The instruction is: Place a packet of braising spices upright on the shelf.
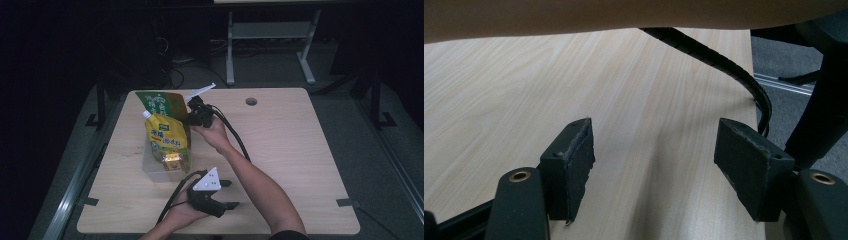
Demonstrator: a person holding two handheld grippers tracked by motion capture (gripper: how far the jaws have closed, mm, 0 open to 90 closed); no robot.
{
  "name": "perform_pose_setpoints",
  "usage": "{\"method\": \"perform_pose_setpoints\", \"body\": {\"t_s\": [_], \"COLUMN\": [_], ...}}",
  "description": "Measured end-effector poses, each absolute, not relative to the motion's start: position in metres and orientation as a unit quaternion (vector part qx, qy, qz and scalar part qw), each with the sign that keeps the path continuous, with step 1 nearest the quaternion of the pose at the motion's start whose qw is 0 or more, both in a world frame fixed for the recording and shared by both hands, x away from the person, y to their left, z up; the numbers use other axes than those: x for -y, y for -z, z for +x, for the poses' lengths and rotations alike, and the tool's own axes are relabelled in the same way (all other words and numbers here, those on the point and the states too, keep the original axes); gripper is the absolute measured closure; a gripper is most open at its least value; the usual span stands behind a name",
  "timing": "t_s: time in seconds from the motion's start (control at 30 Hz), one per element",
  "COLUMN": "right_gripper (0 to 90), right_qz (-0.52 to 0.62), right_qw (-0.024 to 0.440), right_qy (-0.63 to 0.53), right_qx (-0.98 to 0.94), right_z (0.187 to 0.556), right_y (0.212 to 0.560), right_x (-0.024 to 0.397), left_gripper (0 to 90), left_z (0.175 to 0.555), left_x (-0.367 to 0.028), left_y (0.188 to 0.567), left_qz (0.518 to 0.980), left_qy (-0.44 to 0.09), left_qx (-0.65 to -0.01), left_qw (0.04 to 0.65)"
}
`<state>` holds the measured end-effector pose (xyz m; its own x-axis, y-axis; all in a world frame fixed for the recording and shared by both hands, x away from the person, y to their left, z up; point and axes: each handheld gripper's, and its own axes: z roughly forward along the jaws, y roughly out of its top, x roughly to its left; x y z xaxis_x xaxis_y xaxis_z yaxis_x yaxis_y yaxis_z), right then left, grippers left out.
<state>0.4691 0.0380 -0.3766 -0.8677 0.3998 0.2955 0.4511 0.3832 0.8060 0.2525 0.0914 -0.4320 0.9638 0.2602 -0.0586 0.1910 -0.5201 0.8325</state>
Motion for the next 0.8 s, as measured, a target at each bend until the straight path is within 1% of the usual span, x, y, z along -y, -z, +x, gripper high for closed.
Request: {"method": "perform_pose_setpoints", "body": {"t_s": [0.13,0.3,0.47,0.5,0.57,0.67,0.8], "right_gripper": [89.5,88.3,88.0,86.2,74.4,63.8,53.5], "right_qz": [-0.267,-0.276,-0.283,-0.284,-0.283,-0.295,-0.301], "right_qw": [0.018,-0.003,-0.002,-0.005,-0.006,-0.004,-0.007], "right_qy": [0.486,0.477,0.473,0.472,0.47,0.467,0.464], "right_qx": [0.832,0.835,0.834,0.835,0.836,0.834,0.833], "right_z": [0.468,0.469,0.47,0.469,0.47,0.471,0.469], "right_y": [0.375,0.374,0.374,0.374,0.373,0.372,0.368], "right_x": [-0.035,-0.033,-0.031,-0.032,-0.03,-0.021,-0.001], "left_gripper": [31.6,31.5,31.5,31.5,31.5,31.3,30.6], "left_z": [0.253,0.252,0.253,0.253,0.253,0.253,0.254], "left_x": [-0.092,-0.092,-0.091,-0.091,-0.092,-0.092,-0.092], "left_y": [0.432,0.432,0.432,0.432,0.432,0.432,0.432], "left_qz": [0.871,0.873,0.872,0.873,0.871,0.87,0.87], "left_qy": [-0.038,-0.038,-0.039,-0.039,-0.04,-0.041,-0.042], "left_qx": [-0.129,-0.129,-0.13,-0.129,-0.129,-0.133,-0.134], "left_qw": [0.472,0.469,0.471,0.469,0.471,0.473,0.473]}}
